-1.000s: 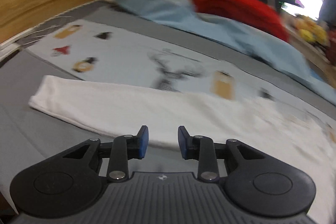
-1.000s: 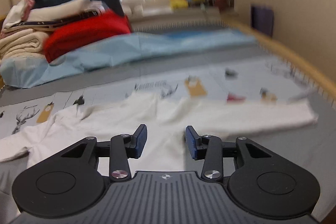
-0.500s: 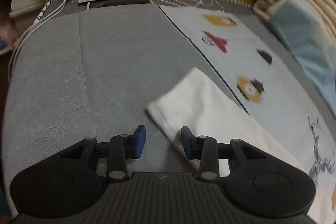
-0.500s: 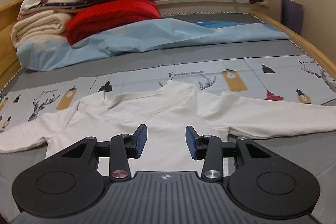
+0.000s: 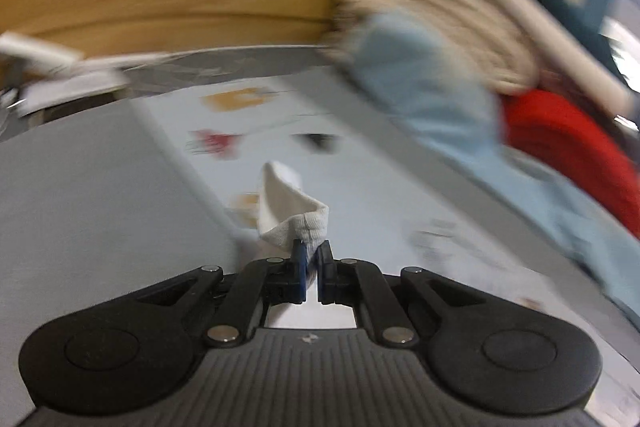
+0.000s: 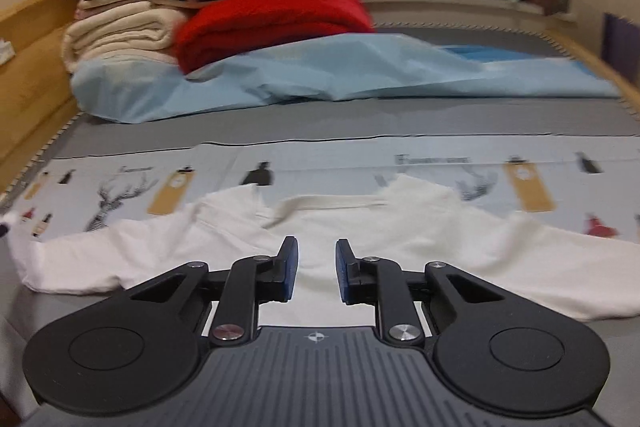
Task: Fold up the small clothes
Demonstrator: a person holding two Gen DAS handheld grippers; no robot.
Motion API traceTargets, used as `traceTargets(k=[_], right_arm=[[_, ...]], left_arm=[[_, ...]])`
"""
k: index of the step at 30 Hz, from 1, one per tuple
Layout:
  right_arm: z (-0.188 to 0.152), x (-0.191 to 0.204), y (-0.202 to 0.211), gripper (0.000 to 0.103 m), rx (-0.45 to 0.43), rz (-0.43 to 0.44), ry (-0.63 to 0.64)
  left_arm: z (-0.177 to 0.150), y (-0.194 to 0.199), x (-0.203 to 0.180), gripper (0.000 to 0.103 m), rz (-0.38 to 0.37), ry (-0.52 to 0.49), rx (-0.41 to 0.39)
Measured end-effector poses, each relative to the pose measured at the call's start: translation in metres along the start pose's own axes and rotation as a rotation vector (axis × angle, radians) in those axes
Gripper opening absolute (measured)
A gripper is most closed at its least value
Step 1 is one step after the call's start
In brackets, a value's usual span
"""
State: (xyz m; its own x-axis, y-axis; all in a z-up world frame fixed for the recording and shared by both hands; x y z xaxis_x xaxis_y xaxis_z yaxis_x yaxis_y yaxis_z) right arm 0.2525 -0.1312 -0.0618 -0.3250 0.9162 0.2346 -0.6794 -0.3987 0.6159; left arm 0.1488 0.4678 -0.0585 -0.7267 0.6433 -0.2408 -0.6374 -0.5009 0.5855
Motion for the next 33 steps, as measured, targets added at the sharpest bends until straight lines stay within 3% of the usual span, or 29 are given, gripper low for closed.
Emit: traceTargets(k=[4, 8, 11, 13, 14, 16, 18, 21, 26, 28, 30, 33], right_arm=[[-0.014, -0.01, -0.022, 0.022, 0.081, 0.027, -0.156], [-0.021, -0.028, -0.028, 0.022, 0.13, 0.09, -0.376], [-0.022, -0.046, -0.03, 0.022, 0.119, 0.061, -0.433], [-0.023, -0.061, -0.031, 0.022, 0.124, 0.036, -0.466], [-0.025, -0.069, -0.033, 0.022, 0.133, 0.026, -0.486], [-0.031, -0.08, -0.038, 0.024, 0.163, 0.007, -0.507], [-0.037, -0.084, -0.042, 0.024, 0.175, 0.001, -0.507], [-0.048, -0.084, -0.052, 0.024, 0.193, -0.005, -0.487], [-0.067, -0.073, -0.085, 0.024, 0.238, 0.025, -0.502], [-0.075, -0.064, -0.099, 0.024, 0.272, 0.023, -0.467], [-0.081, -0.056, -0.113, 0.024, 0.303, 0.031, -0.449], [-0.085, -0.046, -0.127, 0.023, 0.303, 0.023, -0.379]], left_arm=[[-0.027, 0.046, -0.105, 0.005, -0.23, -0.103, 0.052], [-0.088, 0.084, -0.213, 0.005, -0.471, -0.156, 0.166], [-0.148, 0.1, -0.282, 0.007, -0.608, -0.192, 0.29], [-0.191, 0.099, -0.314, 0.017, -0.649, -0.204, 0.448], [-0.207, 0.096, -0.322, 0.018, -0.637, -0.201, 0.519], [-0.216, 0.095, -0.326, 0.018, -0.594, -0.168, 0.56], [-0.201, 0.096, -0.324, 0.018, -0.555, -0.166, 0.531], [-0.162, 0.09, -0.311, 0.018, -0.433, -0.208, 0.455], [-0.122, 0.085, -0.247, 0.018, -0.308, -0.237, 0.256], [-0.122, 0.066, -0.226, 0.018, -0.195, -0.253, 0.304], [-0.114, 0.05, -0.215, 0.018, -0.188, -0.196, 0.327], [-0.102, 0.037, -0.209, 0.018, -0.159, -0.234, 0.302]])
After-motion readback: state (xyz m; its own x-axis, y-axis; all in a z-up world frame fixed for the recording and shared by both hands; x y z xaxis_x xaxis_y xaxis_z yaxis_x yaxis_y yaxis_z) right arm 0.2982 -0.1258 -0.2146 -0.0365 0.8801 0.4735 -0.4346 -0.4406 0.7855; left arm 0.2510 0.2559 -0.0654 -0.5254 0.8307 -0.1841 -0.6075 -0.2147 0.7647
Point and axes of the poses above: each gripper's, at about its wrist camera, not at the fingertips, and y roughly against the way its jaws point, x to its left, z to its top, the point moved 5 cm from there along -y, roughly the way its jaws point, and after that the axes turned 2 degrees about -x, right-handed, at the moved point
